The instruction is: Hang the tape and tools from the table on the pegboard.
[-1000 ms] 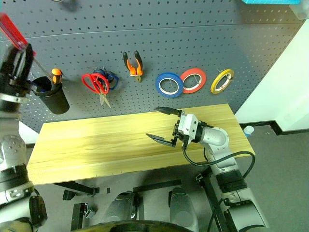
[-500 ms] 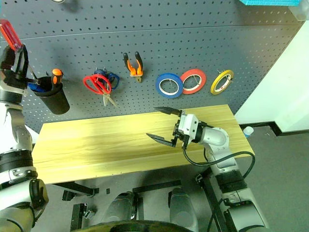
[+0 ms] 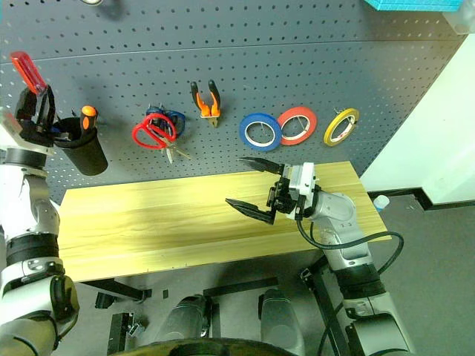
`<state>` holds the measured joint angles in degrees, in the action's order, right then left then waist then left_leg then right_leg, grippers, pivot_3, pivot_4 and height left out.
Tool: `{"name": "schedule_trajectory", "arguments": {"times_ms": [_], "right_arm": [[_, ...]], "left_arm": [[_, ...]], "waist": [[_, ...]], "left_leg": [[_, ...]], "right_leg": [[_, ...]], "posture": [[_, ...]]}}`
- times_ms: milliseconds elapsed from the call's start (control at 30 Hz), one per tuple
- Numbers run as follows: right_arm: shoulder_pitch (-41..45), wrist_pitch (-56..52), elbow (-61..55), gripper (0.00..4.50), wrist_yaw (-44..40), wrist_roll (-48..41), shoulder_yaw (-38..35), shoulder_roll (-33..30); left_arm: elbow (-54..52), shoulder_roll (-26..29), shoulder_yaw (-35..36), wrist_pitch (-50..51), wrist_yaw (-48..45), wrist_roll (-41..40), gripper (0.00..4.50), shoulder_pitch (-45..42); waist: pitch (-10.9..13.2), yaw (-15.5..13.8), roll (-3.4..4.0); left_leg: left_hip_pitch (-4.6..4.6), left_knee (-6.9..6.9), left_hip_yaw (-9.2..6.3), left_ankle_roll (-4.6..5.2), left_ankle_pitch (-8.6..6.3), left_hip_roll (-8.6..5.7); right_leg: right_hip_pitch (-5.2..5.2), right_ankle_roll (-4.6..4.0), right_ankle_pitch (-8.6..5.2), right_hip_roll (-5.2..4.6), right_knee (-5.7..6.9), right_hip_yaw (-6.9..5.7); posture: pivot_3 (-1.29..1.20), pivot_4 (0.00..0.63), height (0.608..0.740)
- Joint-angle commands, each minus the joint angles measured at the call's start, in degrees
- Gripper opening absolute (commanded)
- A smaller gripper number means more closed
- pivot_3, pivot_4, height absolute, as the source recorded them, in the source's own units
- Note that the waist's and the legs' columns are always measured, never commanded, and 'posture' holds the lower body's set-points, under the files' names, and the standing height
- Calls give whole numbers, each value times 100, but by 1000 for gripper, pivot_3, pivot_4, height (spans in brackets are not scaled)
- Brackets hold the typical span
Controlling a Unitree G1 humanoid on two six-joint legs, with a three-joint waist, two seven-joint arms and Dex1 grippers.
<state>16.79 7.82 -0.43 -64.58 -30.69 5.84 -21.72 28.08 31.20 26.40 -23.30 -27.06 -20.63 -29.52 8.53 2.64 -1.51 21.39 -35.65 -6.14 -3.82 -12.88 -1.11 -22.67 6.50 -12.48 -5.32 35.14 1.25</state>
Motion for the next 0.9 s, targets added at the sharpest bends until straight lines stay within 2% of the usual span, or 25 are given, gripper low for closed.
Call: {"name": "schedule_trajectory", "arguments": {"times_ms": [33, 67, 200, 233, 333, 467, 567, 633, 767, 900], "right_arm": [[103, 35, -206, 4500, -11, -22, -112, 35], [107, 45, -190, 4500, -10, -4, -115, 37], [83, 33, -166, 4500, -26, 65, -103, -3], [68, 43, -157, 4500, -31, 94, -100, -14], [32, 56, -151, 4500, -33, 153, -96, -29], [-65, 223, -69, 4500, -18, 452, -69, -119], [-329, 580, 171, 4500, 94, 949, -112, -308], [-505, 830, 403, 4500, 85, 1138, -149, -420], [-854, 1305, 1105, 4500, 142, 1404, -317, -618], [-1135, 1696, 2001, 4500, 94, 1492, -558, -868]], "left_arm": [[-138, 1, 116, 64, -27, -224, 1576, 2], [-148, -1, 116, 68, -28, -240, 1769, 13], [-146, 35, 104, -85, 141, -82, 3147, 57], [-152, 40, 118, -97, 194, -69, 3373, 47], [-307, 33, 205, 105, 319, -272, 3373, -22], [-1077, 56, 111, 539, 141, -611, 3373, 198], [-2671, 202, -184, 1604, -709, -1526, 3373, 1202], [-3333, 316, -348, 1961, -1045, -1632, 3373, 1919], [-3874, 409, -784, 1864, -1466, -851, 3373, 3364], [-3243, -76, -1126, 1072, -1409, -36, 3373, 4168]], "waist": [[-1, -2, -1], [-2, -2, -2], [-4, -3, -3], [-4, -4, -3], [-5, -4, -3], [-6, -4, -6], [-20, 19, -2], [-22, 24, -2], [-47, 70, 32], [-74, 82, 57]], "left_leg": [[0, 0, 0, 0, 0, 0], [0, 0, 0, 0, 0, 0], [0, 0, 0, 0, 0, 0], [0, 0, 0, 0, 0, 0], [0, 0, 0, 0, 0, 0], [1, 0, 0, 0, 0, 0], [2, 4, 2, -1, -1, 0], [1, 9, 7, -4, -4, 0], [-5, 13, 9, -4, -4, 2], [-4, -4, 10, -10, -8, 3]], "right_leg": [[0, 0, 0, 0, 0, 0], [0, 0, 0, 0, 0, 0], [0, 0, 0, 0, 0, 0], [0, 0, 0, 0, 0, 0], [0, 0, 0, 0, 0, 0], [0, 0, 0, 0, 0, 0], [-1, -3, 1, -3, -4, 1], [-2, 0, -1, -6, -5, 5], [-3, -22, -20, -3, -3, 5], [5, -13, -27, -5, -11, 4]], "posture": [[-68, 48, 740], [-68, 48, 740], [-67, 50, 740], [-67, 50, 740], [-68, 52, 740], [-69, 54, 740], [-68, 54, 740], [-64, 53, 740], [-50, 54, 740], [-37, 54, 740]]}}
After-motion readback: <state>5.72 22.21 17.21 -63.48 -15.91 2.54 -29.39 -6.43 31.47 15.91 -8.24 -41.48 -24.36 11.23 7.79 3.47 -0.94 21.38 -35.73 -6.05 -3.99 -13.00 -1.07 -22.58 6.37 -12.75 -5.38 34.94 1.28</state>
